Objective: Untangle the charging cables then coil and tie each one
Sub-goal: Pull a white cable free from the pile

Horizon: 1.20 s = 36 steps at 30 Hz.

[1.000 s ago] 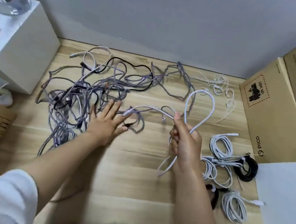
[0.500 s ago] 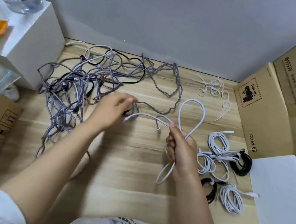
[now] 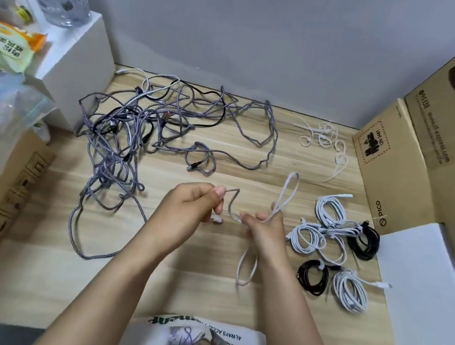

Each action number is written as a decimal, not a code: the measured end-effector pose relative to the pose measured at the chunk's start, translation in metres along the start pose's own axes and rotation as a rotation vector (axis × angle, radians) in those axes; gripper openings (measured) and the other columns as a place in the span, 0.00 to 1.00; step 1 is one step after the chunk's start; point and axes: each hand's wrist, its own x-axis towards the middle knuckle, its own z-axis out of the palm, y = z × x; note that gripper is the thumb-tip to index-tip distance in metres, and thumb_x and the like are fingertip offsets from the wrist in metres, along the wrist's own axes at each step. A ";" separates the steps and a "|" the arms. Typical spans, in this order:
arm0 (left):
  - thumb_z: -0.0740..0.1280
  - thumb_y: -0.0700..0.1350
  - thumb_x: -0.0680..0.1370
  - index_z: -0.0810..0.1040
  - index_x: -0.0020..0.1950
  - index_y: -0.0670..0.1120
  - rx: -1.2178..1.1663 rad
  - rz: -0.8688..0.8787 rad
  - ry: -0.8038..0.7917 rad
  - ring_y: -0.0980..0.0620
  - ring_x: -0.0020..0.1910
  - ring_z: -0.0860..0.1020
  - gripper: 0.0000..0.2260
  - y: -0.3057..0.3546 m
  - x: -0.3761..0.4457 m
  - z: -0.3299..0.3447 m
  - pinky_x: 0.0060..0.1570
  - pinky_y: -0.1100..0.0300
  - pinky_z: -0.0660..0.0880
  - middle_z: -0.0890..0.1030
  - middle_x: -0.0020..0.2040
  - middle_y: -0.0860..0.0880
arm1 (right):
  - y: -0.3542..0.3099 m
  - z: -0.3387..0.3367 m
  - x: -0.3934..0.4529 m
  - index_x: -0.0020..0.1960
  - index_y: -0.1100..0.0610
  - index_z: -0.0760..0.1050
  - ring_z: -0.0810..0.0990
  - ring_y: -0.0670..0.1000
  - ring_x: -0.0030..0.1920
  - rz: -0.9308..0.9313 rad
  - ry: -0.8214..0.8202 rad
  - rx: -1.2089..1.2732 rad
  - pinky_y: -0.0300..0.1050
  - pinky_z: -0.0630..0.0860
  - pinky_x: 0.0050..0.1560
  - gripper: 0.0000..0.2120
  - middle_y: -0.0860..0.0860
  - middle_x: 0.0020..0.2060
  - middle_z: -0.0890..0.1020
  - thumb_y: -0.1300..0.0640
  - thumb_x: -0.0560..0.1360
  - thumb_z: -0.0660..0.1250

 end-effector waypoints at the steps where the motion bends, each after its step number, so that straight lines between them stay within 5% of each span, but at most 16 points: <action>1: 0.60 0.46 0.80 0.72 0.31 0.45 0.018 -0.014 0.012 0.60 0.20 0.60 0.17 -0.002 0.001 -0.001 0.21 0.70 0.56 0.64 0.21 0.56 | 0.005 -0.002 0.001 0.64 0.56 0.64 0.76 0.54 0.57 -0.025 0.031 -0.113 0.41 0.72 0.54 0.30 0.51 0.51 0.76 0.60 0.66 0.74; 4: 0.61 0.47 0.80 0.72 0.29 0.47 0.076 -0.038 0.049 0.59 0.21 0.60 0.18 -0.008 0.002 -0.002 0.23 0.67 0.56 0.64 0.21 0.55 | 0.004 -0.012 0.001 0.77 0.56 0.45 0.62 0.56 0.71 -0.004 0.011 -0.267 0.51 0.62 0.70 0.53 0.57 0.71 0.62 0.55 0.65 0.77; 7: 0.64 0.54 0.75 0.73 0.28 0.48 0.093 -0.044 0.078 0.59 0.21 0.61 0.17 -0.009 0.003 -0.004 0.23 0.67 0.57 0.65 0.21 0.55 | -0.007 -0.021 -0.005 0.77 0.56 0.41 0.51 0.53 0.75 -0.106 0.013 -0.289 0.45 0.52 0.73 0.54 0.55 0.74 0.51 0.55 0.66 0.77; 9: 0.62 0.55 0.72 0.73 0.28 0.48 0.111 -0.049 0.086 0.59 0.21 0.62 0.16 -0.008 0.003 -0.005 0.22 0.68 0.58 0.65 0.21 0.55 | -0.017 -0.020 -0.014 0.77 0.53 0.41 0.44 0.51 0.75 -0.334 0.086 -0.413 0.44 0.46 0.73 0.55 0.54 0.75 0.43 0.55 0.65 0.78; 14: 0.61 0.45 0.80 0.71 0.29 0.44 0.092 -0.114 0.031 0.60 0.17 0.61 0.18 -0.003 0.003 -0.006 0.19 0.71 0.56 0.63 0.18 0.55 | -0.031 0.000 -0.031 0.75 0.42 0.39 0.32 0.49 0.74 -0.802 0.034 -0.713 0.45 0.33 0.70 0.54 0.47 0.73 0.34 0.47 0.64 0.75; 18: 0.60 0.43 0.80 0.68 0.30 0.42 0.001 -0.140 -0.015 0.60 0.16 0.60 0.18 0.002 0.001 -0.006 0.18 0.72 0.56 0.62 0.16 0.54 | -0.029 0.010 -0.039 0.76 0.45 0.42 0.41 0.46 0.76 -0.891 -0.087 -0.638 0.44 0.35 0.72 0.46 0.46 0.76 0.45 0.50 0.68 0.68; 22: 0.64 0.47 0.77 0.66 0.27 0.46 -0.064 -0.148 -0.084 0.58 0.20 0.56 0.19 0.003 -0.002 -0.006 0.19 0.67 0.52 0.61 0.19 0.55 | -0.036 0.009 -0.041 0.70 0.50 0.68 0.58 0.49 0.73 -1.090 -0.078 -0.649 0.49 0.43 0.73 0.25 0.51 0.72 0.66 0.56 0.73 0.64; 25: 0.67 0.48 0.71 0.67 0.24 0.49 -0.299 -0.205 -0.208 0.57 0.21 0.52 0.16 0.006 -0.002 -0.012 0.19 0.67 0.50 0.58 0.22 0.54 | -0.038 0.005 -0.039 0.53 0.53 0.80 0.78 0.44 0.48 -1.007 -0.217 -0.420 0.45 0.65 0.64 0.13 0.52 0.48 0.83 0.53 0.77 0.59; 26: 0.67 0.49 0.71 0.69 0.25 0.50 -0.491 -0.242 -0.309 0.57 0.22 0.52 0.16 0.005 -0.002 -0.014 0.19 0.67 0.50 0.57 0.22 0.54 | -0.040 0.003 -0.040 0.48 0.52 0.80 0.76 0.44 0.37 -0.892 -0.277 -0.278 0.42 0.73 0.50 0.10 0.54 0.40 0.82 0.53 0.77 0.60; 28: 0.62 0.48 0.78 0.73 0.34 0.47 -0.986 -0.281 -0.587 0.55 0.24 0.55 0.13 0.004 0.001 -0.017 0.24 0.65 0.55 0.60 0.25 0.53 | -0.044 -0.001 -0.041 0.42 0.47 0.76 0.70 0.42 0.27 -0.705 -0.341 -0.065 0.34 0.70 0.30 0.08 0.50 0.29 0.75 0.54 0.77 0.60; 30: 0.55 0.46 0.82 0.74 0.45 0.42 -1.283 -0.274 -0.667 0.54 0.27 0.59 0.13 0.008 -0.002 -0.016 0.30 0.63 0.58 0.62 0.29 0.51 | -0.042 -0.003 -0.041 0.38 0.46 0.73 0.67 0.41 0.27 -0.685 -0.325 -0.104 0.33 0.65 0.30 0.09 0.44 0.26 0.70 0.54 0.77 0.59; 36: 0.52 0.45 0.83 0.74 0.55 0.39 -1.491 -0.234 -0.497 0.54 0.28 0.59 0.14 0.024 -0.014 -0.010 0.33 0.62 0.61 0.61 0.29 0.50 | -0.040 0.008 -0.051 0.41 0.53 0.76 0.69 0.41 0.28 -0.655 -0.414 -0.276 0.34 0.66 0.33 0.11 0.42 0.24 0.71 0.51 0.75 0.58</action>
